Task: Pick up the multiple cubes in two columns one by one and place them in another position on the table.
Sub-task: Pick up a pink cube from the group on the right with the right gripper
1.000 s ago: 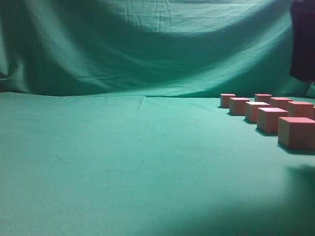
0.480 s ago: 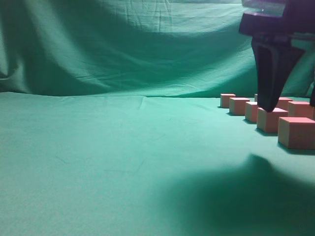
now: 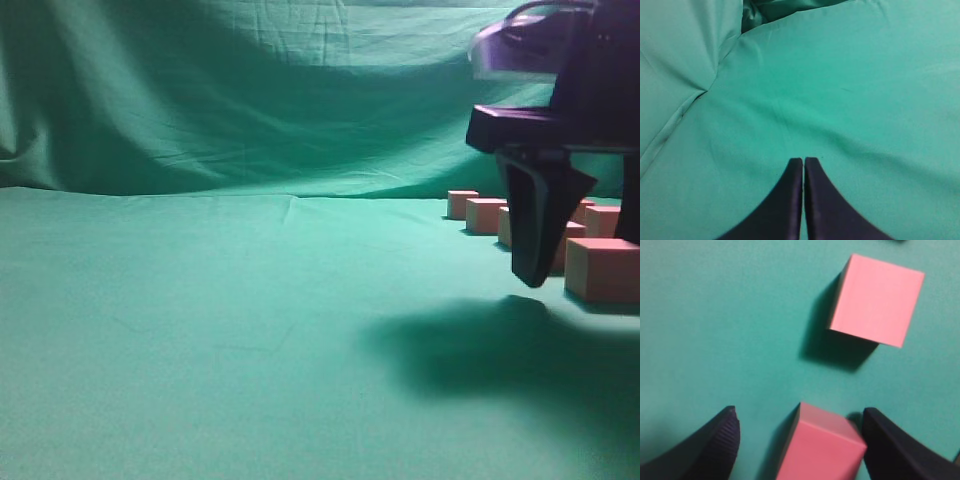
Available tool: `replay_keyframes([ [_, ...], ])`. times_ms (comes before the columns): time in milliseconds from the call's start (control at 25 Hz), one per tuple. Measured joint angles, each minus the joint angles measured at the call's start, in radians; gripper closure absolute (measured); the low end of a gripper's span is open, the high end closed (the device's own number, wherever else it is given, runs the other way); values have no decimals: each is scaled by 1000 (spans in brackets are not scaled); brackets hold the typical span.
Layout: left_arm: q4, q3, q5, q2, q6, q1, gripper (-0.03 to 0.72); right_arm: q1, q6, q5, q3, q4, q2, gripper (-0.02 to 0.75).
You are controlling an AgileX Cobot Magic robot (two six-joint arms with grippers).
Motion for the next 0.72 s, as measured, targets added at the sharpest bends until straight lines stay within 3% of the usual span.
replay_keyframes([
  [40,0,0,0,0,0,0,688,0,2,0,0,-4,8,225],
  [240,0,0,0,0,0,0,688,0,16,0,-1,-15,14,483],
  [280,0,0,0,0,0,0,688,0,17,0,-1,-15,14,498],
  [440,0,0,0,0,0,0,688,0,-10,72,-37,-17,14,485],
  [720,0,0,0,0,0,0,688,0,-268,405,-270,-7,14,485],
])
